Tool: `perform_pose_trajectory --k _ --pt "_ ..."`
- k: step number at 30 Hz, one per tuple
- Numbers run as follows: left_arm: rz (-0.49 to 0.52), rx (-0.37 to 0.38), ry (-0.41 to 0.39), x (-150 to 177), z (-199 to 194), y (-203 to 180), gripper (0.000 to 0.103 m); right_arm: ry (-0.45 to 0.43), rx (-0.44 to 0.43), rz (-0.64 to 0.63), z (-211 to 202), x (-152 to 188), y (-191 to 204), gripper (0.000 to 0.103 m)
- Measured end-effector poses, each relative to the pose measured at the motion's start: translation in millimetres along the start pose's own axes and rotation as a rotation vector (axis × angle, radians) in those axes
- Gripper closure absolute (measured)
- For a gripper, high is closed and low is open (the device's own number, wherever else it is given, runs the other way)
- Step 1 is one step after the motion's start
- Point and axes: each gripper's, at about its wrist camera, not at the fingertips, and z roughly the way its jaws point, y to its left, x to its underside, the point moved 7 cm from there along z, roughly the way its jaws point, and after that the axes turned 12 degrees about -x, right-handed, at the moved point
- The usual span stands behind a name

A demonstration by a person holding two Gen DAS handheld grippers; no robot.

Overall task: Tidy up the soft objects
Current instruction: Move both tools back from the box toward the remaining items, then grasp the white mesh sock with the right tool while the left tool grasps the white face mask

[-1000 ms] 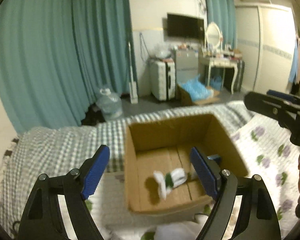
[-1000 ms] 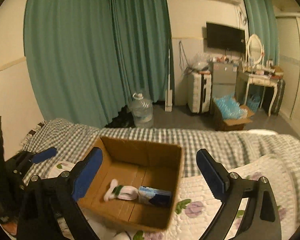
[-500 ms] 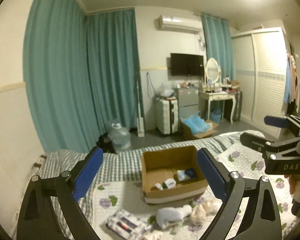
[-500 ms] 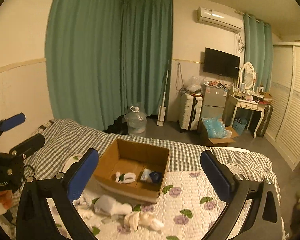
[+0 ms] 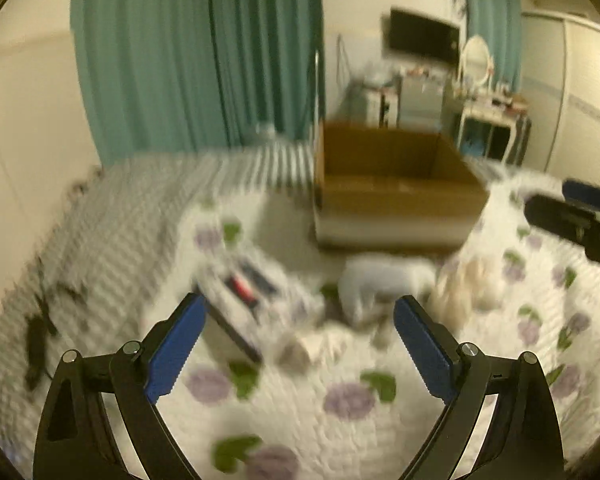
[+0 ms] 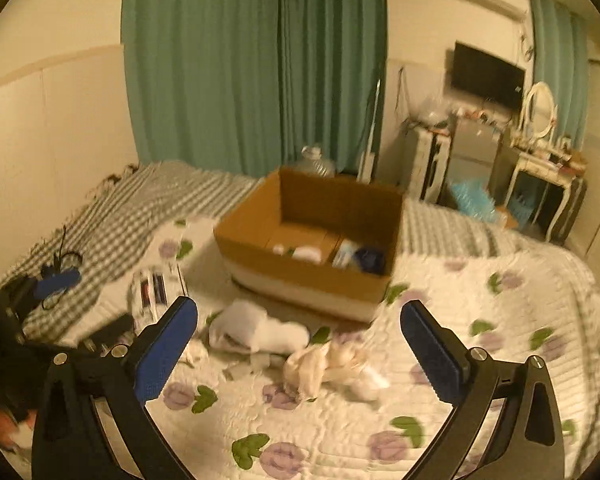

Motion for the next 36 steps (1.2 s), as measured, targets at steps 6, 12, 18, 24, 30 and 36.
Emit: perform_pose_trajectory --k 6,12,18,24,30,36 --pt "-0.021 0.034 0.155 45.0 38.8 -27.2 0.009 0.092 -0.011 -0.018 61.7 35.7 -6.1 0.001" --pt "-0.014 0.035 0.186 55.6 60.2 -35.1 0.016 0.147 -0.084 -0.024 111.2 57.3 -6.6 0.001" --pt "-0.052 0.036 0.216 55.4 83.4 -33.2 0.016 0.189 -0.15 -0.02 150.0 61.2 -5.2 0.001" --pt "-0.085 0.068 0.229 52.9 98.0 -31.1 0.035 0.228 -0.193 -0.028 178.5 59.4 -0.8 0.001" --pt "-0.072 0.076 0.229 57.6 97.3 -27.9 0.047 0.28 -0.23 0.001 200.8 72.6 1.5 0.004" --pt "-0.074 0.072 0.222 58.1 86.8 -24.7 0.049 0.294 -0.258 0.031 196.1 79.7 8.0 0.022"
